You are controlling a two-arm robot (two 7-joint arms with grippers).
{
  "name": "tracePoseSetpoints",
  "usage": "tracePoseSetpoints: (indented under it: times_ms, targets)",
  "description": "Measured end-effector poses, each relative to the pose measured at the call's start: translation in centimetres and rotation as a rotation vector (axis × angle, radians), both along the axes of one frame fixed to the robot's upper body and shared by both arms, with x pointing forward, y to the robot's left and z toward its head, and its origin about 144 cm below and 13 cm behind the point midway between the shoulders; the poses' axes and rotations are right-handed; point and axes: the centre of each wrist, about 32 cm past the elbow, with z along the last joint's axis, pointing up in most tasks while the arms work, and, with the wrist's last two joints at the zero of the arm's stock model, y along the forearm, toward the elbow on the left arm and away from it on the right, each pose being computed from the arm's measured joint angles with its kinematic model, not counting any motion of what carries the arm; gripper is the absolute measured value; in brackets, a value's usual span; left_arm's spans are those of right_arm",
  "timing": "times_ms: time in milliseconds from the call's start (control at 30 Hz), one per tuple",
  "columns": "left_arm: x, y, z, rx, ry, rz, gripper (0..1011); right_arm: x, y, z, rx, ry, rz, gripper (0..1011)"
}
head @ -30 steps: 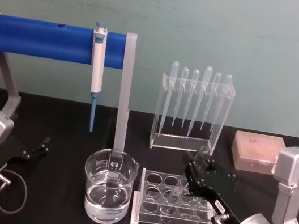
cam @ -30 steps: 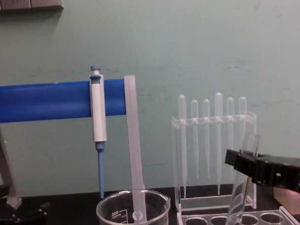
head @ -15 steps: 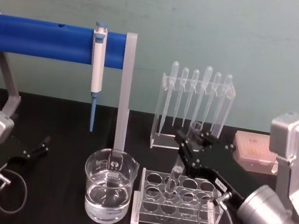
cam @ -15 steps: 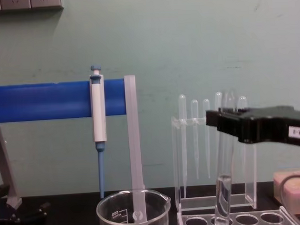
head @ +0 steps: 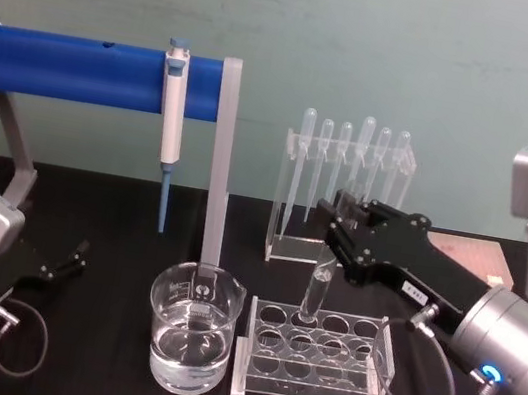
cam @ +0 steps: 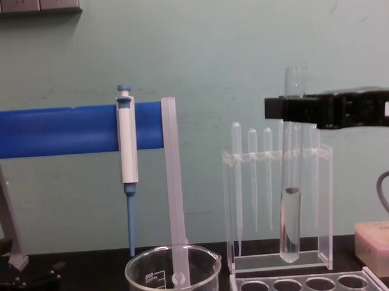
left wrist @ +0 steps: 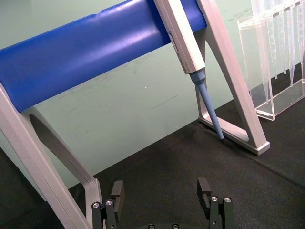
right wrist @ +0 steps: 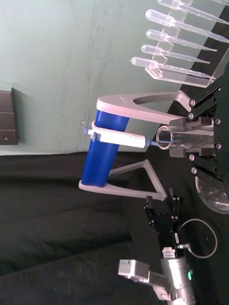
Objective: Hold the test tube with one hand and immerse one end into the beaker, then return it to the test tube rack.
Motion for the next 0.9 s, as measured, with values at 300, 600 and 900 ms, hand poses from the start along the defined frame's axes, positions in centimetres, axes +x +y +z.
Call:
tracePoseSetpoints:
  times_ms: [300, 600, 900]
  targets:
    - [0.0, 0.0, 0.0, 0.000, 0.000, 0.000, 1000, 0.3, -0.7, 1.2, -0.002, 0.010, 0.015, 225]
    - [0.0, 0.0, 0.0, 0.000, 0.000, 0.000, 1000, 0.3, -0.8, 1.4, -0.011, 0.010, 0.025, 226]
    - [0.0, 0.0, 0.0, 0.000, 0.000, 0.000, 1000, 0.3, -0.8, 1.4, -0.009, 0.009, 0.023, 225]
